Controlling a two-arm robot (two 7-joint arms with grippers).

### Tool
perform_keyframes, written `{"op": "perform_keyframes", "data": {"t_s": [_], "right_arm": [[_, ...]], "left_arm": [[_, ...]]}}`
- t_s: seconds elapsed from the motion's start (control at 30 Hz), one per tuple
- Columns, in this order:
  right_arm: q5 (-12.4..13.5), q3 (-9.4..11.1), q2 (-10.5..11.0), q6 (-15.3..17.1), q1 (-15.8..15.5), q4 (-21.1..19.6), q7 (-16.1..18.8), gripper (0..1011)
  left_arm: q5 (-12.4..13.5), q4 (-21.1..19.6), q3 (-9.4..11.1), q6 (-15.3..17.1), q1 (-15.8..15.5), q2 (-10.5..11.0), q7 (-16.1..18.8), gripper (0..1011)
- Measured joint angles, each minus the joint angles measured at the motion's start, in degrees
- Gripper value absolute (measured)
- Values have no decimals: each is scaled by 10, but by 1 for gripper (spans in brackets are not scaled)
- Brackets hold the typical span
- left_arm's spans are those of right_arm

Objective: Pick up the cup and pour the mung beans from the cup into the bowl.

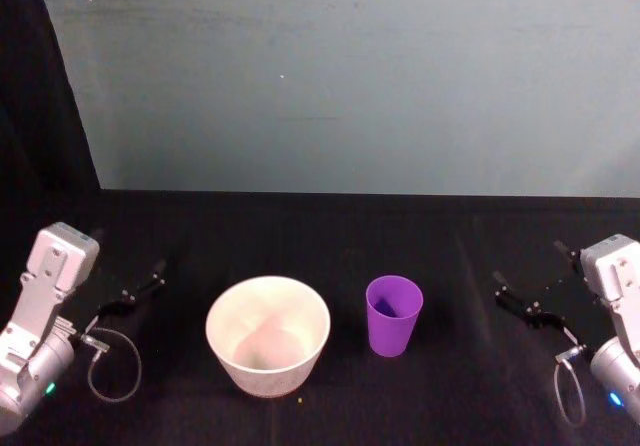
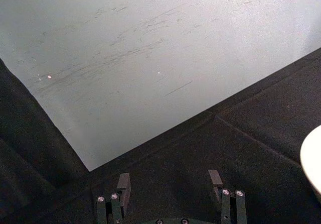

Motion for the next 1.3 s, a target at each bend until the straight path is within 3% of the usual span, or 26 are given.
{"op": "perform_keyframes", "data": {"t_s": [1.3], "right_arm": [[0,0,0,0,0,0,0,1003]], "left_arm": [[0,0,0,0,0,0,0,1003]]}}
